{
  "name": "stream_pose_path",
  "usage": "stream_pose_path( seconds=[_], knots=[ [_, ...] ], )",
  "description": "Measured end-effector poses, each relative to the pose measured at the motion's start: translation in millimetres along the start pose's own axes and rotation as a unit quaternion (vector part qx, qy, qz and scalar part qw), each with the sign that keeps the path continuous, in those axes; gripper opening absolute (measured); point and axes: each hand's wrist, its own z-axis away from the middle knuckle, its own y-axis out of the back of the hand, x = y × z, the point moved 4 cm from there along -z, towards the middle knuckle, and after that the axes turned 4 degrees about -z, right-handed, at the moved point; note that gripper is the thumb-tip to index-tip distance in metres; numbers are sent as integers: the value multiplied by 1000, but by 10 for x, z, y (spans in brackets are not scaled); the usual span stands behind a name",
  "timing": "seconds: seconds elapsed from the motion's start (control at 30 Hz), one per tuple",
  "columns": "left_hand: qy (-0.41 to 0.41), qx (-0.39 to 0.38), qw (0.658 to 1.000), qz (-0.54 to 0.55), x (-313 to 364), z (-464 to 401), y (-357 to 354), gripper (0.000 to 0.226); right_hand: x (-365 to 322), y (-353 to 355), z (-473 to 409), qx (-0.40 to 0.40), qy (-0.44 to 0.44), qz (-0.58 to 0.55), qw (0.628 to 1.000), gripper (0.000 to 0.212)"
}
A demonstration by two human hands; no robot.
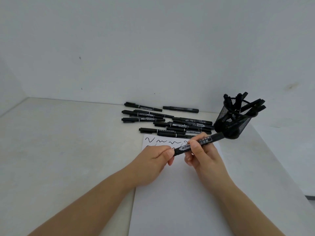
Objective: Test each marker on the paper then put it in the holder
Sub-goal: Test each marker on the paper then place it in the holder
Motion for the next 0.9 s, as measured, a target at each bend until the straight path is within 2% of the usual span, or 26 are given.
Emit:
stream_pose_path(
  seconds=[0.17, 0.27, 0.37, 0.43, 0.5, 0.53, 0.6, 0.67, 0.7, 0.77, 0.83, 0.9],
  knots=[
    [34, -41, 996, 66, -39, -11, 5, 34, -53, -34, 14, -2, 13, 3, 1000, 10],
    [31, -5, 999, 28, 6, -20, 21, 35, -70, -67, 24, 50, 6, 34, 998, 17],
    [46, 20, 999, -7, 7, 0, 31, 41, -150, -8, -18, 86, -13, 68, 994, 8],
    [57, 20, 998, -29, -4, 45, 81, 46, -264, 165, -30, 138, 8, 114, 984, 22],
    [59, 36, 995, -70, 32, 63, 173, 46, -465, 315, 3, 165, 97, 242, 951, 36],
    [56, 48, 992, -99, 78, 52, 217, 45, -575, 319, 26, 148, 161, 332, 918, 34],
    [38, 58, 984, -161, 218, -11, 250, 45, -694, 215, 74, 69, 271, 508, 815, 25],
    [17, 52, 975, -213, 397, -103, 213, 46, -706, 123, 89, 2, 337, 600, 726, 20],
    [8, 48, 970, -239, 481, -152, 184, 47, -714, 95, 79, -16, 352, 614, 706, 19],
    [-19, 44, 955, -293, 649, -252, 126, 48, -776, 90, 42, -21, 377, 616, 691, 15],
    [-45, 45, 946, -318, 802, -342, 82, 48, -862, 128, -14, -9, 392, 614, 685, 9],
    [-62, 61, 948, -307, 934, -429, 73, 49, -958, 194, -93, 2, 385, 609, 693, 13]
  ],
)
